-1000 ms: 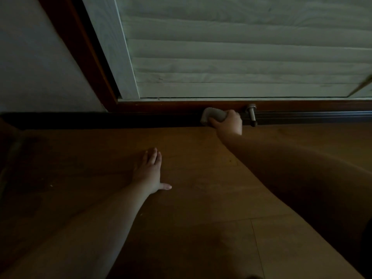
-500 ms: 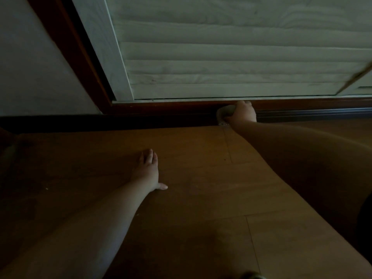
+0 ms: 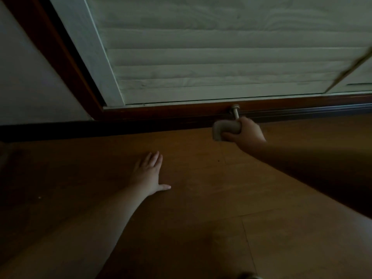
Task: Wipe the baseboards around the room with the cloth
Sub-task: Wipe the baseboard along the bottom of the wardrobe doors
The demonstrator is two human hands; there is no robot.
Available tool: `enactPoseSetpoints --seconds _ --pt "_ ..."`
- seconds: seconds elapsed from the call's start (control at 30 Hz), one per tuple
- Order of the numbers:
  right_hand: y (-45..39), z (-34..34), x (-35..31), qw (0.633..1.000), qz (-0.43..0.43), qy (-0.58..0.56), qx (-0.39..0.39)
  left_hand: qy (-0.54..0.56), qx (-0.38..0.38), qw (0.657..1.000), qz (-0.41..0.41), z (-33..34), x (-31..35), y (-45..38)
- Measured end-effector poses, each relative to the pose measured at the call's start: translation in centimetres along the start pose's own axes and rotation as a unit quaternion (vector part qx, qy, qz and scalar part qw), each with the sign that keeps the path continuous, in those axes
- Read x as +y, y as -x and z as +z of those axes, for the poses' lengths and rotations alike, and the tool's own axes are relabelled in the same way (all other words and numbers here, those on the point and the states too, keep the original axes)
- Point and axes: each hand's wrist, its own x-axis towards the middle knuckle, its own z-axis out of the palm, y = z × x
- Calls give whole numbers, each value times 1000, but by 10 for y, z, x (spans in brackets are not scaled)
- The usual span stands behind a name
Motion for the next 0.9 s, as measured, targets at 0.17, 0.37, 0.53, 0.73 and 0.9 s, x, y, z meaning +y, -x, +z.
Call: enactPoseSetpoints --seconds 0.17,0.37,0.53,0.73,0.9 --pt "17 34 47 983 143 -112 19 -12 -2 995 97 -21 47 -18" --pt "-5 57 66 964 144 -212 68 39 -47 997 53 -15 67 -32" --pt "-26 77 65 956 129 -250 77 -2 -28 998 52 -4 67 -35" --pt "-62 91 63 960 122 -240 72 2 -32 998 49 -1 67 -38" --pt "-75 66 92 970 112 -205 72 5 -27 998 51 0 64 -39"
